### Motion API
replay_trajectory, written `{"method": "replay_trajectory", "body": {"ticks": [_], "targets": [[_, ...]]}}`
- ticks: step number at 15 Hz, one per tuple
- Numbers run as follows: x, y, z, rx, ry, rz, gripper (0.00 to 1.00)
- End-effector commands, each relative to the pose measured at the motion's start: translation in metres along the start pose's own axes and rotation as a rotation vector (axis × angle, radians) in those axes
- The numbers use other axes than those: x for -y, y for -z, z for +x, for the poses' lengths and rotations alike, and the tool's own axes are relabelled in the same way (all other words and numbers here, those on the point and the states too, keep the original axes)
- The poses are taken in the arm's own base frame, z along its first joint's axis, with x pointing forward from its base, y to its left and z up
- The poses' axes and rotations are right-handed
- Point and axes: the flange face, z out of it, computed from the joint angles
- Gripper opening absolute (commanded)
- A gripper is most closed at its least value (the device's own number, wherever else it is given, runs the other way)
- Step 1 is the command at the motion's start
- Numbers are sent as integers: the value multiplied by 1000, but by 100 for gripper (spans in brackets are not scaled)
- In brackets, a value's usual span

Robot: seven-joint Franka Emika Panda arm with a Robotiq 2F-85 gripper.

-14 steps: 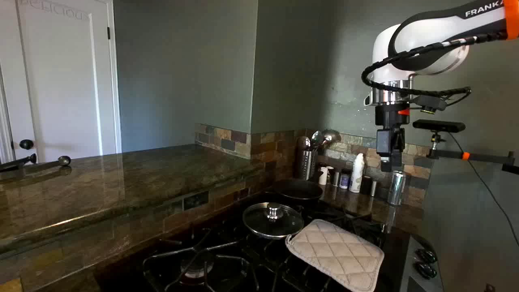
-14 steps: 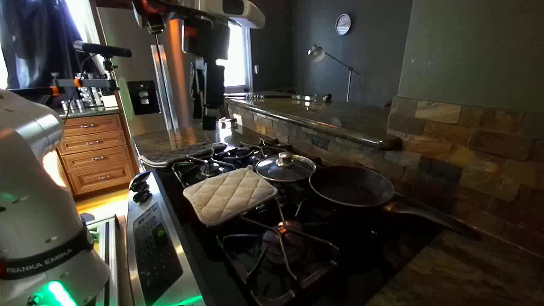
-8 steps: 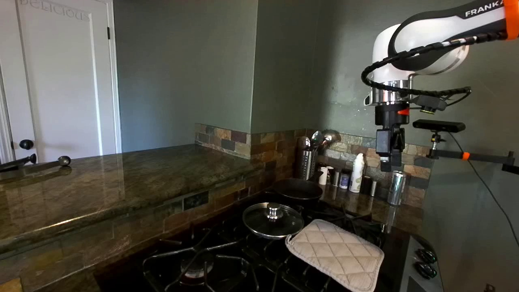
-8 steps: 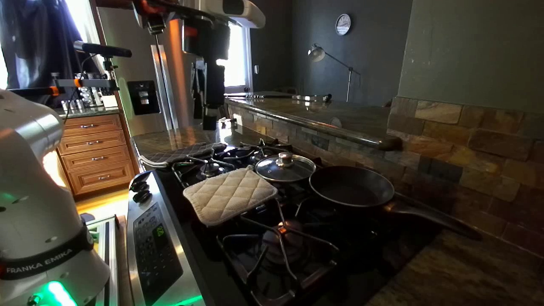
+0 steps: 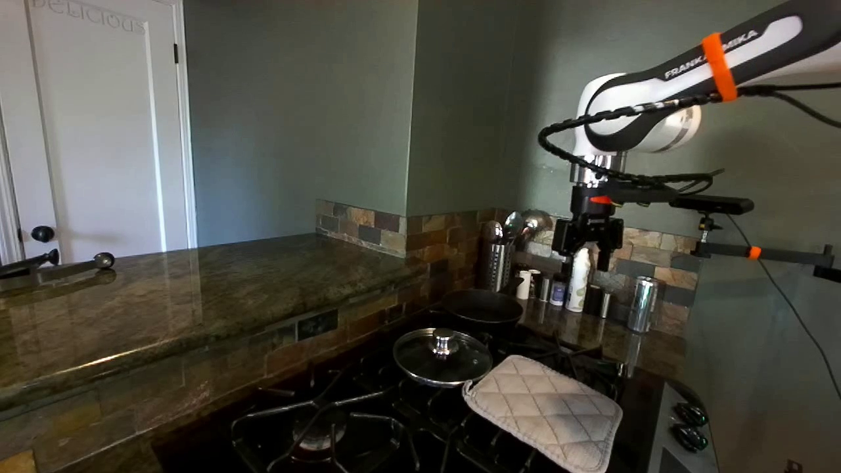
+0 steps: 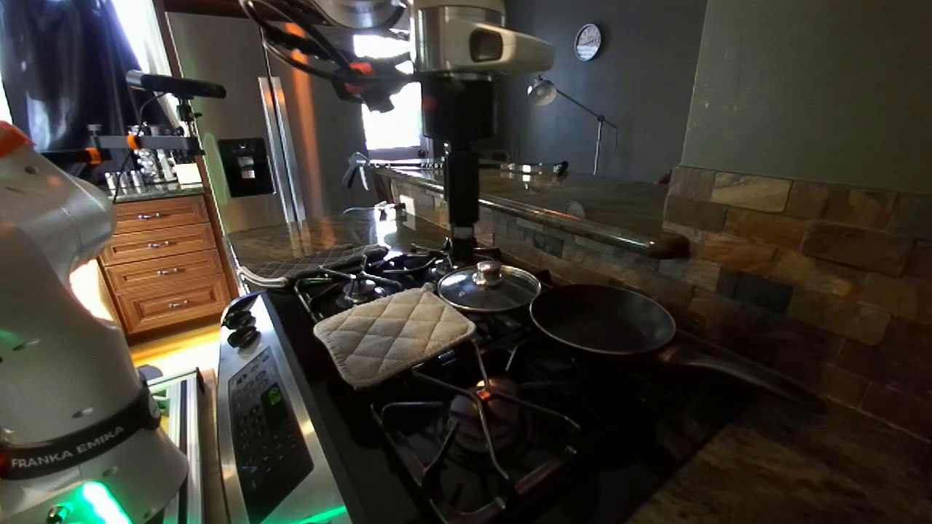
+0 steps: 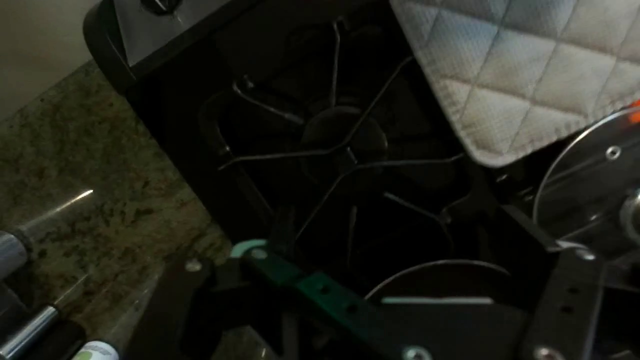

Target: Move the pan to the bottom right stove plate and use the potholder to put the lid on the pan

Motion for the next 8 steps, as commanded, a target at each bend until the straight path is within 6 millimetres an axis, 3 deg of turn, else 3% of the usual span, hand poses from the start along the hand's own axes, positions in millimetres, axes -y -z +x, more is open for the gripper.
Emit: {"method": "replay_trajectory", "body": {"ticks": [1,8], "targets": [[-11,-24,60,-9,-198,1,100],[-37,-57,143,-30,-558,-15,100]]}}
